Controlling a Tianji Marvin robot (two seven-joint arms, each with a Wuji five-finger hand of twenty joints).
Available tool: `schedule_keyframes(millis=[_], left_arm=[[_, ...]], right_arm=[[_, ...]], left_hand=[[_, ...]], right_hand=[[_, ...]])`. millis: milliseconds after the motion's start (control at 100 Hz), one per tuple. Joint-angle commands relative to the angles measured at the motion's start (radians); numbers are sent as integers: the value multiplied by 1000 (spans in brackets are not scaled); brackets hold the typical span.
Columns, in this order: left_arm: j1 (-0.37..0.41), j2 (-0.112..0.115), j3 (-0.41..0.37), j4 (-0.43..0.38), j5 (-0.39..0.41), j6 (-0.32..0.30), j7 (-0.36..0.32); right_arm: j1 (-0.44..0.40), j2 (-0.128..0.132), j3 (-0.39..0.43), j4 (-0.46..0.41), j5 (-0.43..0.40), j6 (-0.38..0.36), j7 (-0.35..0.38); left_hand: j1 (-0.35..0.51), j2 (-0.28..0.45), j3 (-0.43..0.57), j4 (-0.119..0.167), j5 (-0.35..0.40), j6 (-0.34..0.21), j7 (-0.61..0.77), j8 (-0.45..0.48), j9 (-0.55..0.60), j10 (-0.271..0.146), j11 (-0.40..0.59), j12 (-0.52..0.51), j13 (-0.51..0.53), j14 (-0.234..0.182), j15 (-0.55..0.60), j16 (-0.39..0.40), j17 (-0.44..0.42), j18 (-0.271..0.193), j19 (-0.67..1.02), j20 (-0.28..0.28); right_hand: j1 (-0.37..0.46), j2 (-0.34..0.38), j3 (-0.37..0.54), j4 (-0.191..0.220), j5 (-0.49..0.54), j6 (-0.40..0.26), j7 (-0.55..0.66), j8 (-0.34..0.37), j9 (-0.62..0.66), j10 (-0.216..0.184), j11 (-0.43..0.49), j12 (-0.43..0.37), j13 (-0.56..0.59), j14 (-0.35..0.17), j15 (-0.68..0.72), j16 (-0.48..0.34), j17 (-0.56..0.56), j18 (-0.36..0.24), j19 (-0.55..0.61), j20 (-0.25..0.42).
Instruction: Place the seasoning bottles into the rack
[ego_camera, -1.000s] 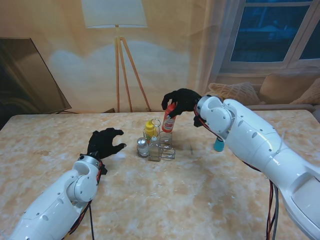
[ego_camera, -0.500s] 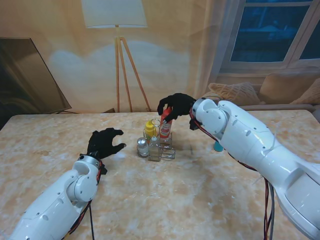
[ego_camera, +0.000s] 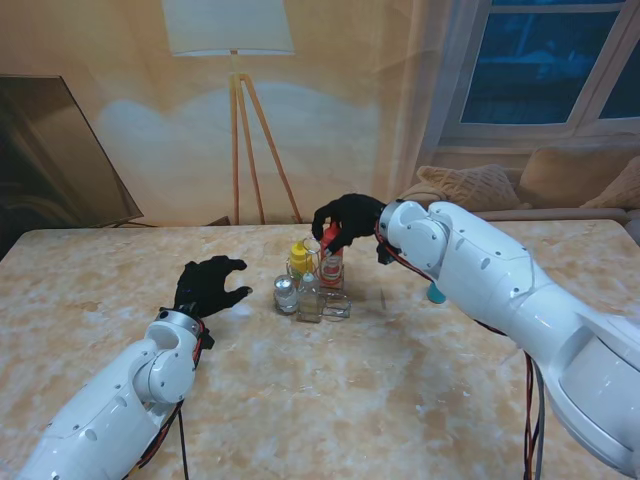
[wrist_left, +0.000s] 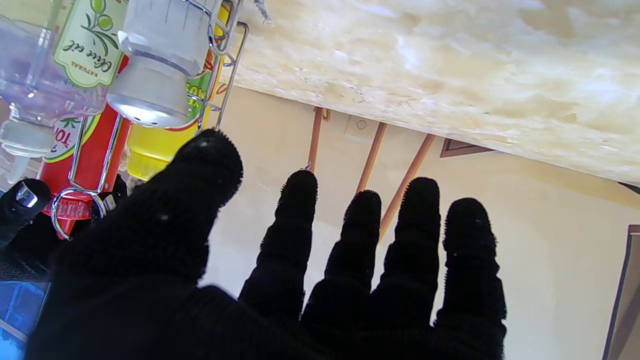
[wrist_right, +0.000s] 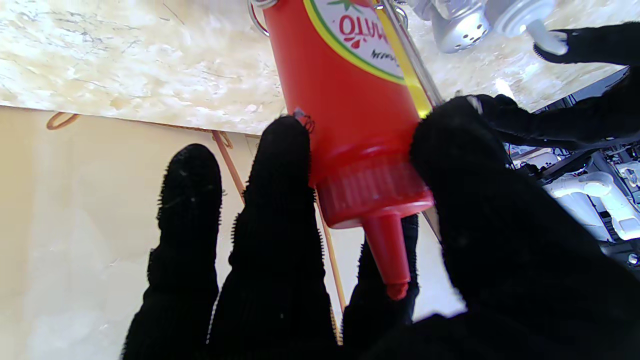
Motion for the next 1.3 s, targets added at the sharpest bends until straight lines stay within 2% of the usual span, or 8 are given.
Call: schedule_keyframes(millis=[0,240,410,590,840,960,1200,1290], left_arm=[[-1,-2,0,0,2,4,-11],[-1,-2,0,0,4,6,-10],[-1,-2,1,1,5,8,-8],[-3,-1,3,4,7,9,-7],[-4,-1,2,6,9,7,-7],[-5,-1,4,7,9,7,-7],[-5,-1,4,6,9,6,-8],[-5,-1,4,6,9,7,-7]], right_arm=[[0,-13,-8,6,-1,-9,12],[-2,-18,-15,19,5,-15,14],[2,-24,-26,36,3,-22,11],[2,-31,-37,52,1,-24,6],[9,-45,-51,84,14,-41,11],[11,-49,-55,94,14,-49,6],[10,-46,-57,90,4,-46,0],[11,-48,-61,100,-17,-56,-29]], left_hand=[[7,-4,31,25,-15,-5,-8,5,-40,9,-3,3,-23,-1,15,15,-10,3,-8,4],[8,-7,33,25,-17,-5,-9,4,-42,10,-3,3,-22,-1,16,15,-9,4,-7,4],[8,-9,37,25,-18,-4,-9,4,-43,11,-3,3,-24,-1,16,15,-10,3,-7,4],[7,-10,40,24,-17,-3,-8,4,-43,11,-3,3,-24,-1,16,15,-9,3,-6,4],[5,-11,41,23,-13,-2,-5,6,-43,12,-3,3,-23,-3,17,15,-10,3,-7,3],[5,-12,42,23,-10,-1,-4,6,-44,10,-3,3,-22,-2,17,15,-10,3,-6,3],[5,-13,44,23,-4,0,0,9,-43,10,-2,3,-23,-1,17,15,-9,2,-6,3],[6,-13,46,23,-3,1,3,11,-43,10,-1,4,-22,-2,18,16,-8,2,-5,3]], right_hand=[[131,75,185,44,75,-29,186,25,111,-174,55,59,22,-37,-17,12,5,-27,-5,23],[59,81,163,29,45,2,169,13,76,-166,25,34,-23,-21,-65,-19,-47,-8,-36,19],[50,78,164,27,25,17,153,8,54,-162,10,14,-42,-13,-99,-41,-74,12,-52,15],[37,69,167,25,20,34,144,3,45,-155,9,3,-46,-9,-113,-51,-79,15,-49,16],[-36,72,161,19,-15,74,114,-10,2,-145,28,-24,-65,-6,-132,-78,-107,23,-47,12],[-85,100,172,35,-22,128,27,18,-41,-134,53,-72,-91,4,-134,-98,-130,39,-45,13],[-125,117,191,71,-21,182,-67,55,-75,-112,54,-100,-120,22,-142,-110,-156,49,-40,12],[-79,84,197,33,-19,133,-21,84,-58,-132,70,-95,-104,4,-132,-112,-141,38,-33,5]])
